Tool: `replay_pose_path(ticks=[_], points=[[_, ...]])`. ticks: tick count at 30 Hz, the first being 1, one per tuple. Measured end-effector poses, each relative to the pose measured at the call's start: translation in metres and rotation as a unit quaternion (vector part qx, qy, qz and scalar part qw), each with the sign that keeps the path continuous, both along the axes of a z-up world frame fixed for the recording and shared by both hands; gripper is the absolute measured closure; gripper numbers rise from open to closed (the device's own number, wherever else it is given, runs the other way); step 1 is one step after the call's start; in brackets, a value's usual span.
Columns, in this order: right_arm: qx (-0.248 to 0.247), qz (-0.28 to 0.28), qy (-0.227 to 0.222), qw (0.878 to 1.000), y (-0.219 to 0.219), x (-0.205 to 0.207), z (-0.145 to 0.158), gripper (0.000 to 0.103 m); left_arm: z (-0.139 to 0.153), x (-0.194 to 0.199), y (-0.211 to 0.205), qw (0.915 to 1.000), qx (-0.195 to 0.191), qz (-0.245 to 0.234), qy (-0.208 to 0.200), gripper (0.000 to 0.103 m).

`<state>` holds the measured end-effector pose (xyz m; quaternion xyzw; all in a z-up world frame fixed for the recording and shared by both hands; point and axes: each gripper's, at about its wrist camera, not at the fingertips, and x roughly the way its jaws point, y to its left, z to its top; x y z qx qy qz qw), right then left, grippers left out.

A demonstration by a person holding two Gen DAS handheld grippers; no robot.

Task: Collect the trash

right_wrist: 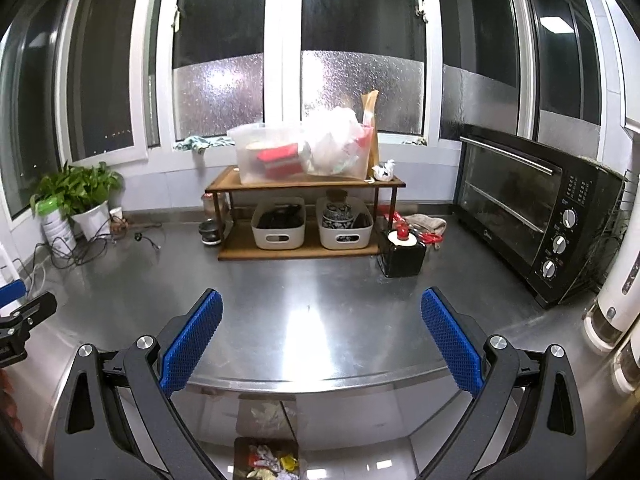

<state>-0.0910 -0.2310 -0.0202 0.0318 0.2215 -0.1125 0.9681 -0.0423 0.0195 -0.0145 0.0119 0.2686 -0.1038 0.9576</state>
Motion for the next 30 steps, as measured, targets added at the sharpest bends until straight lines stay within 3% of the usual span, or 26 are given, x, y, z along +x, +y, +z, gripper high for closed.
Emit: replay_pose_path(ticks=[10,30], points=[[0.004,0.002,-0.018,1.000,0.0065,-0.0041,0.0064,0.003,0.0044,-0.0068,0.0018,0.9999,-0.001,0.001,-0.014,0.008],[0.009,0.010,-0.009,1.000,0.0090,0.0026,0.0039,0.003,0.0057,-0.0059,0.0008,0.9999,-0.004,-0.001,-0.017,0.008]])
